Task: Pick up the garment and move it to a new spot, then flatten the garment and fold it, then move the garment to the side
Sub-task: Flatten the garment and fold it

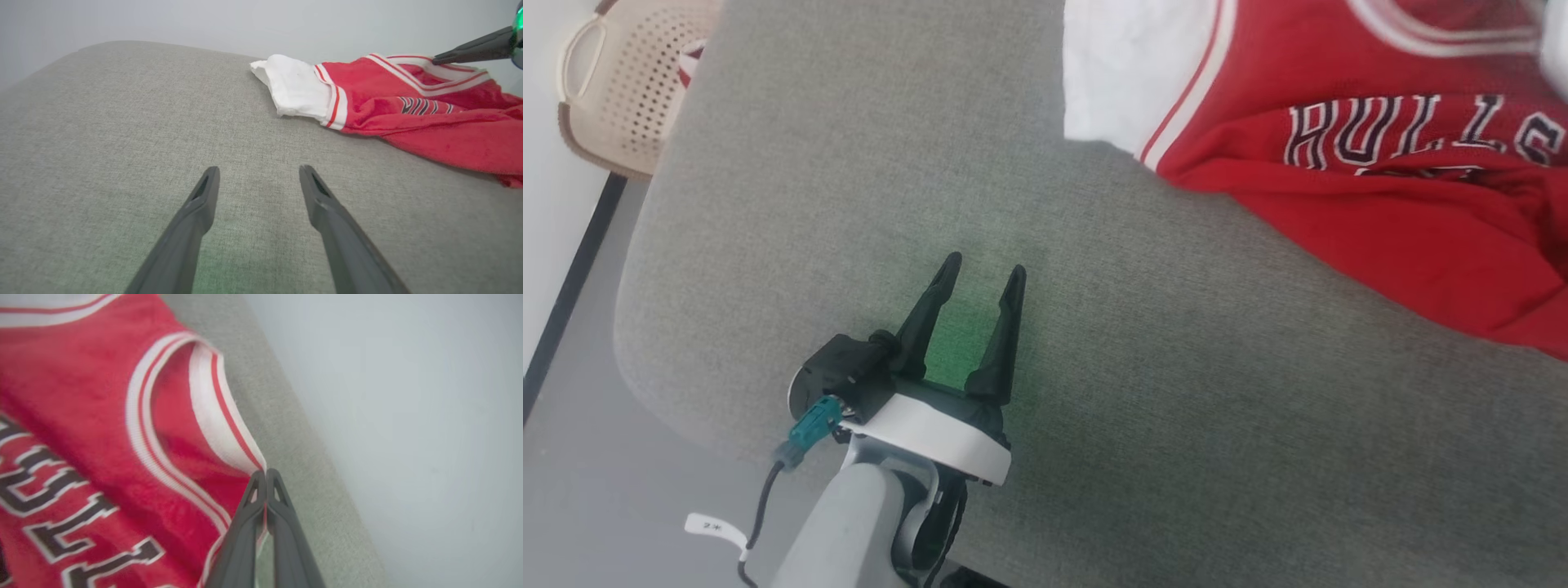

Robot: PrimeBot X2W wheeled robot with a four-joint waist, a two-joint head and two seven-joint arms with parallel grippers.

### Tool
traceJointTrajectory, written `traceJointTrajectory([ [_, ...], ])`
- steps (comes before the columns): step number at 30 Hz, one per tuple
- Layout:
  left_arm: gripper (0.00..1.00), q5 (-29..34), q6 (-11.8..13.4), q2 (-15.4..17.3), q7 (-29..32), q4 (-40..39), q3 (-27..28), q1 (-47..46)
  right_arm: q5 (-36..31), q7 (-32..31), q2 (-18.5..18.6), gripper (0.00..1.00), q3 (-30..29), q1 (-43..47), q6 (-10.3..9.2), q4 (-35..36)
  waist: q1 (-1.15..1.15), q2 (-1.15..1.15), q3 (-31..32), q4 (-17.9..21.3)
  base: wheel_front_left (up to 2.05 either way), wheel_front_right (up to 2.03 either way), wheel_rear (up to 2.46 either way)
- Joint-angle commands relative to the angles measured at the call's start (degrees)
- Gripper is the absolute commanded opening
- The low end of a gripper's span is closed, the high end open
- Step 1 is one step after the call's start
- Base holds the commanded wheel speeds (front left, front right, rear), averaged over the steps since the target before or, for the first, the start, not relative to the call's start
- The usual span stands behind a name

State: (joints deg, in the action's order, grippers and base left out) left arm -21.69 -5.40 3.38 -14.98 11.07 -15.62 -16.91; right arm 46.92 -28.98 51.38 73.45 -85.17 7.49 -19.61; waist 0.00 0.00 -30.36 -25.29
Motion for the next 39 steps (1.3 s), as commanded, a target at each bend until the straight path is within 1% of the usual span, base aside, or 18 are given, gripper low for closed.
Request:
traceJointTrajectory([
  [1, 1.0, -0.3, -0.5, -0.2, -0.3, 0.2, -0.3, -1.2, -1.0, 0.9, -1.1, 0.0, -0.1, -2.1, 0.0, -3.3, 0.0, 0.0, -1.2, -1.1, 0.0, 0.0, 0.0],
  [5, 1.0, -0.9, -1.0, -0.4, -0.3, 0.8, -1.2, -2.4, -5.0, 2.7, -2.7, 0.0, -0.2, -5.4, -0.01, -12.5, 0.0, 0.0, -2.5, -2.8, 0.0, 0.0, 0.0],
  [7, 1.0, -1.6, -1.2, -0.5, -0.3, 0.7, -1.5, -2.9, -7.0, 4.8, -4.3, 0.0, -0.6, -6.6, -0.01, -17.8, 0.0, 0.0, -2.8, -3.5, 0.0, 0.0, 0.0],
  [8, 1.0, -1.7, -1.3, -0.5, -0.3, 0.6, -1.6, -3.1, -7.6, 5.9, -5.3, 0.32, -1.0, -6.9, -0.01, -20.4, 0.0, 0.0, -2.9, -3.7, 0.0, 0.0, 0.0],
  [9, 1.0, -1.7, -1.3, -0.5, -0.3, 0.6, -1.6, -3.1, -7.6, 5.9, -5.3, 0.32, -1.0, -6.9, -0.01, -20.4, 0.0, 0.0, -2.9, -3.7, 0.0, 0.0, 0.0],
  [10, 1.0, -1.9, -1.3, -0.5, -0.3, 0.6, -1.7, -3.3, -8.2, 7.0, -6.2, 0.5, -1.5, -7.1, -0.01, -23.0, 0.0, 0.0, -3.0, -3.7, 0.0, 0.0, 0.0],
  [11, 1.0, -2.0, -1.3, -0.5, -0.3, 0.4, -1.7, -3.4, -8.8, 8.1, -7.2, 1.0, -1.8, -7.3, -0.01, -25.1, 0.0, 0.0, -3.0, -3.7, 0.0, 0.0, 0.0],
  [15, 1.0, -1.0, -0.9, -0.5, -0.3, 0.2, -0.8, -3.8, -9.6, 13.1, -10.0, 1.0, -2.7, -7.1, -0.01, -31.2, 0.0, 0.0, -2.4, -2.7, 0.0, 0.0, 0.0],
  [19, 1.0, 2.1, -1.4, 0.2, -0.3, -0.1, 0.4, -5.2, -5.9, 22.2, -12.0, 1.0, -6.7, -6.1, -0.01, -34.8, 0.0, 0.0, -0.3, 0.5, 0.0, 0.0, 0.0],
  [23, 1.0, 4.2, -1.8, 3.8, -0.3, -1.0, -0.1, -7.9, -1.7, 33.2, -13.2, 1.0, -11.6, -2.5, 0.0, -35.1, 0.0, 0.0, 2.2, 4.0, 0.0, 0.0, 0.0],
  [25, 1.0, 5.0, -2.0, 6.7, 0.7, -1.9, -1.1, -10.3, 0.7, 38.0, -13.6, 1.0, -13.4, 0.0, 0.0, -33.4, 0.0, 0.0, 3.4, 6.4, 0.0, 0.0, 0.0],
  [27, 1.0, 4.9, -2.0, 9.8, 3.0, -3.5, -2.6, -12.8, 3.6, 41.2, -13.5, 1.0, -15.1, 3.2, -0.01, -31.0, 0.0, 0.0, 4.6, 8.8, 0.0, 0.0, 0.0],
  [30, 1.0, 3.2, -2.1, 15.6, 8.4, -6.4, -7.6, -17.8, 6.8, 43.6, -12.5, 1.0, -18.6, 8.3, -0.01, -26.4, 0.0, 0.0, 5.8, 12.5, 0.0, 0.0, 0.0],
  [32, 1.0, 0.0, -2.0, 18.9, 12.2, -8.3, -11.4, -21.1, 7.7, 44.1, -11.9, 1.0, -21.3, 12.4, -0.01, -23.0, 0.0, 0.0, 6.5, 14.9, 0.0, 0.0, 0.0],
  [33, 1.0, -1.3, -2.0, 21.1, 14.1, -9.4, -13.4, -22.9, 7.8, 44.2, -11.8, 1.0, -23.8, 14.2, -0.01, -20.6, 0.0, 0.0, 6.8, 16.3, 0.0, 0.0, 0.0],
  [35, 1.0, -6.0, -2.0, 23.9, 18.5, -11.0, -18.6, -26.5, 6.8, 44.2, -11.0, 1.0, -29.6, 19.4, 0.0, -15.8, 0.0, 0.0, 7.2, 18.4, 0.0, 0.0, 0.0],
  [37, 1.0, -11.4, -2.1, 27.0, 23.3, -12.0, -24.4, -31.1, 5.9, 44.2, -11.4, 1.0, -36.4, 25.9, -0.01, -11.4, 0.0, 0.0, 7.5, 20.7, 0.0, 0.0, 0.0],
  [39, 1.0, -17.8, -2.1, 29.1, 28.4, -12.0, -30.0, -35.6, 4.3, 44.2, -12.6, 1.0, -43.3, 32.4, 0.0, -7.0, 0.0, 0.0, 7.7, 22.9, 0.0, 0.0, 0.0],
])
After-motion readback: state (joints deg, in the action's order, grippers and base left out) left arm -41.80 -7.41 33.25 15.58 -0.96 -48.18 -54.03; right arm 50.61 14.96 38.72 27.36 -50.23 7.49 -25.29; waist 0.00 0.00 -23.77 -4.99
